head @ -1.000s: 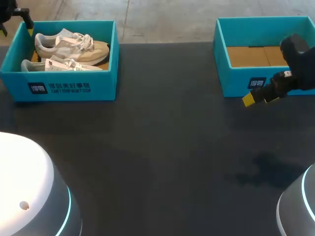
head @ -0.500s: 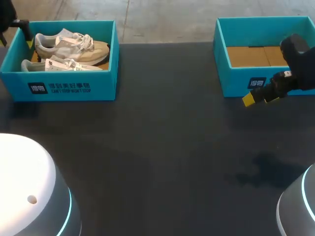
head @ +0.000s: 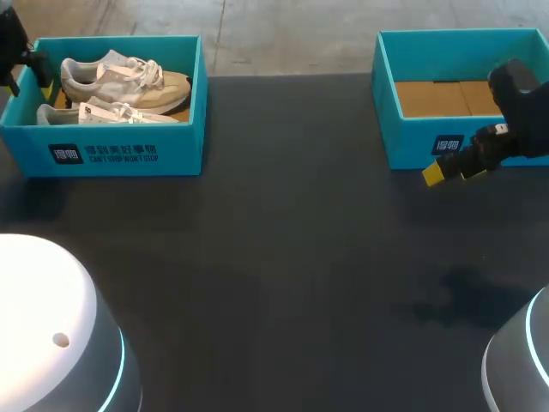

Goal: Take the shoe out of the shoebox, open the shoe tongue, remove and reinsert the insole, then place the shoe into the shoebox

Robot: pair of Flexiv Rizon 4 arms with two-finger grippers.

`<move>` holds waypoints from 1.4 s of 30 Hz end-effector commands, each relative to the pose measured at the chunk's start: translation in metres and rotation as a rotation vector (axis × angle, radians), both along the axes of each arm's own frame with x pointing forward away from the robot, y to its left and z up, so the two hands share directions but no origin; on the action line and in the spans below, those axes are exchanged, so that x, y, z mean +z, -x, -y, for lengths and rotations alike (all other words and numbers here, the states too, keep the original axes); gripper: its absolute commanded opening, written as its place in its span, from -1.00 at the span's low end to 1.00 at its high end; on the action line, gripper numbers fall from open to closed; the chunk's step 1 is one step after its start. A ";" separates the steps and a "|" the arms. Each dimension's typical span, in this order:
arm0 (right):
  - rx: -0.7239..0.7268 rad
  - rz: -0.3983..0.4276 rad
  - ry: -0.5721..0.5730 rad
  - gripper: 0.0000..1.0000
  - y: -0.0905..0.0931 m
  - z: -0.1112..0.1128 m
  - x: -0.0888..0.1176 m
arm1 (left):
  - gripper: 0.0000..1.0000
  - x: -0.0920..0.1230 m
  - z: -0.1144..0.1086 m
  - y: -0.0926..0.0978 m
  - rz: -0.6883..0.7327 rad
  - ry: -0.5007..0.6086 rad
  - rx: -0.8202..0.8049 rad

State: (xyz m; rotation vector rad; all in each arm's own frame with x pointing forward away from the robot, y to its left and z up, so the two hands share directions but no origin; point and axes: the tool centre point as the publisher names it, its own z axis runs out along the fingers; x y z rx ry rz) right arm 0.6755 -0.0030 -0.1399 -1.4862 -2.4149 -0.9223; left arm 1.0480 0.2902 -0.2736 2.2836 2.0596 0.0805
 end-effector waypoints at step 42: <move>0.002 -0.004 0.002 1.00 -0.002 -0.001 0.000 | 0.06 -0.060 -0.004 0.000 -0.066 -0.020 -0.009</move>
